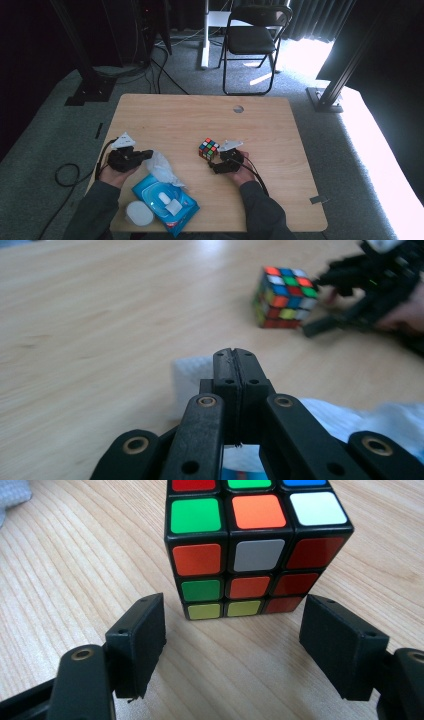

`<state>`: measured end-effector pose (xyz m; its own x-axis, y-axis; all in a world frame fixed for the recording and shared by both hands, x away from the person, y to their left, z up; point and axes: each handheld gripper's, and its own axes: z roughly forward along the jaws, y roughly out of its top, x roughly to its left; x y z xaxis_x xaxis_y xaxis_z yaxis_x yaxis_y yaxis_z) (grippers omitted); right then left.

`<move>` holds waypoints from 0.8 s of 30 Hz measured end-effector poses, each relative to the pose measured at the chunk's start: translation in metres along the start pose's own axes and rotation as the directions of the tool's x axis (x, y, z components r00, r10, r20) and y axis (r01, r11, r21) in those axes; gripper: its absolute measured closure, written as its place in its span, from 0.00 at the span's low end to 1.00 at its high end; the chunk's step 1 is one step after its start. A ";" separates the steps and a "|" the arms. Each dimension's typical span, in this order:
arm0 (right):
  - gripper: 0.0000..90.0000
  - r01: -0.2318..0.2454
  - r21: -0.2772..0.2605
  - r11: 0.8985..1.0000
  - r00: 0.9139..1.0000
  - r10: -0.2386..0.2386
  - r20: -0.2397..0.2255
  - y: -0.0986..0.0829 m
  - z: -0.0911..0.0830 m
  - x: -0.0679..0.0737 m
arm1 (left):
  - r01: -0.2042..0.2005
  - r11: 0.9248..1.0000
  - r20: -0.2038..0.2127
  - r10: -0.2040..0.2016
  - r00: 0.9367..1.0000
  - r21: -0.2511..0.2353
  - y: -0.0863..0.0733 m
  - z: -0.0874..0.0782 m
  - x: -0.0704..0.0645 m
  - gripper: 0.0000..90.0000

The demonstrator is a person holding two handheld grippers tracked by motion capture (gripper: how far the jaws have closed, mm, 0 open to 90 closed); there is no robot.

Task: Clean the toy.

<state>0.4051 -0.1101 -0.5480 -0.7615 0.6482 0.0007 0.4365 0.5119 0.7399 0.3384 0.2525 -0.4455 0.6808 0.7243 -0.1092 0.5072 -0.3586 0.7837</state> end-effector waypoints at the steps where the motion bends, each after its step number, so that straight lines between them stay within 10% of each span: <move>1: 0.29 0.000 0.000 1.000 1.000 0.000 0.000 0.000 0.000 0.000 | -0.009 1.000 0.009 0.009 1.000 0.011 0.000 0.002 -0.003 0.99; 11: 0.29 -0.001 0.000 1.000 1.000 0.001 0.000 0.000 0.000 0.000 | -0.077 0.991 0.123 0.064 0.990 0.107 -0.006 0.026 -0.027 0.77; 18: 0.29 0.000 0.000 1.000 1.000 0.000 0.000 0.000 0.000 0.000 | -0.098 0.984 0.132 0.079 0.988 0.146 -0.011 0.038 -0.031 0.46; 24: 0.29 0.000 0.000 1.000 1.000 0.000 0.000 0.000 0.000 0.000 | -0.119 0.979 0.100 0.103 0.990 0.167 -0.012 0.042 -0.033 0.47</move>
<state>0.4051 -0.1101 -0.5480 -0.7613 0.6484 0.0005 0.4364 0.5118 0.7400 0.3322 0.2080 -0.4768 0.7786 0.6212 -0.0883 0.5040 -0.5355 0.6777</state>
